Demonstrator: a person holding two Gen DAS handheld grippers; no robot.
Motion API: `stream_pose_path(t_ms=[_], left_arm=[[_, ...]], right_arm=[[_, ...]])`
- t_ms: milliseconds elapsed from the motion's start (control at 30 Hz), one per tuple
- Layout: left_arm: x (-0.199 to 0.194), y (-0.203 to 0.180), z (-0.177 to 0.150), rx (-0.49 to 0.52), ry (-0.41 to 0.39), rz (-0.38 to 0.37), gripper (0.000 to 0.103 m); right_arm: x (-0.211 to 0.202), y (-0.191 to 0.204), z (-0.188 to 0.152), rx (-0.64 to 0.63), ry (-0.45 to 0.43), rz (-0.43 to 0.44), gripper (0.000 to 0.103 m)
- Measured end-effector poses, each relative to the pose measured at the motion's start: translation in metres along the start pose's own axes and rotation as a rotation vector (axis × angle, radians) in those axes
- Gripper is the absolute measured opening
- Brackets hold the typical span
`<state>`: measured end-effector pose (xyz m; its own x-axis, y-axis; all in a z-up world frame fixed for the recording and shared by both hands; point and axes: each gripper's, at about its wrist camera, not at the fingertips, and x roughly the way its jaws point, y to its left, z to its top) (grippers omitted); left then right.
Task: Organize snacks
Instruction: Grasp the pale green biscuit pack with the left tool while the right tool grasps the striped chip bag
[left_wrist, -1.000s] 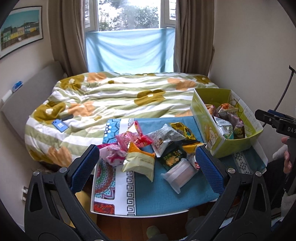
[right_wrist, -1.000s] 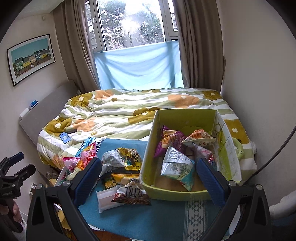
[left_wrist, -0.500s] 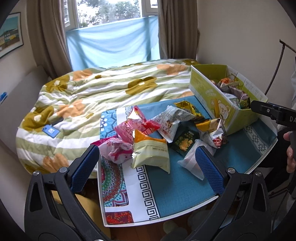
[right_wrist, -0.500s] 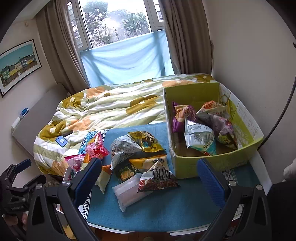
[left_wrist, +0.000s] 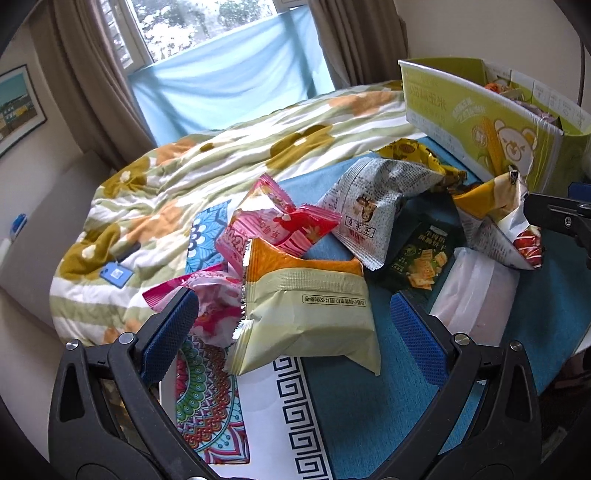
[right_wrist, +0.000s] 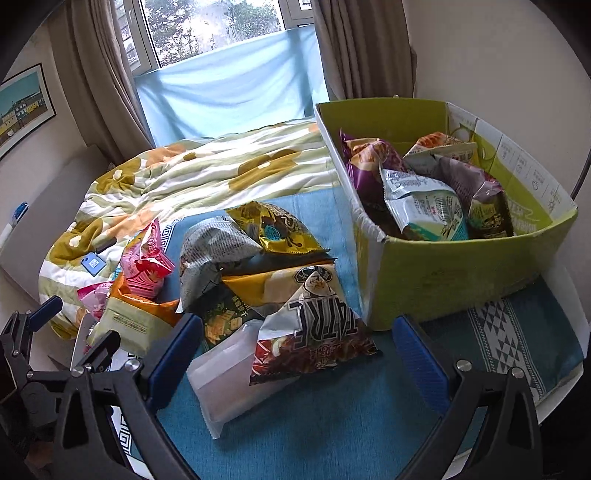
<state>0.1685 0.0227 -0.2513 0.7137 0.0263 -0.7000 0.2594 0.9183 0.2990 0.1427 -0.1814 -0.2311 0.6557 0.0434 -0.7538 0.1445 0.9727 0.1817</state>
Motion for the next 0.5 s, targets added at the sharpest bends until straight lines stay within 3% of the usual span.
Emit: stream_pose_path(t_ms=[200, 500], left_arm=[[0.022, -0.02, 0.0, 0.058, 0.032, 0.029, 0.102], [0.042, -0.025, -0.01, 0.062, 0.088, 0.022, 0.102]], right_arm=[[0.02, 0.001, -0.002, -0.012, -0.008, -0.012, 0.102], [0.041, 0.002, -0.002, -0.036, 0.018, -0.036, 0.102]])
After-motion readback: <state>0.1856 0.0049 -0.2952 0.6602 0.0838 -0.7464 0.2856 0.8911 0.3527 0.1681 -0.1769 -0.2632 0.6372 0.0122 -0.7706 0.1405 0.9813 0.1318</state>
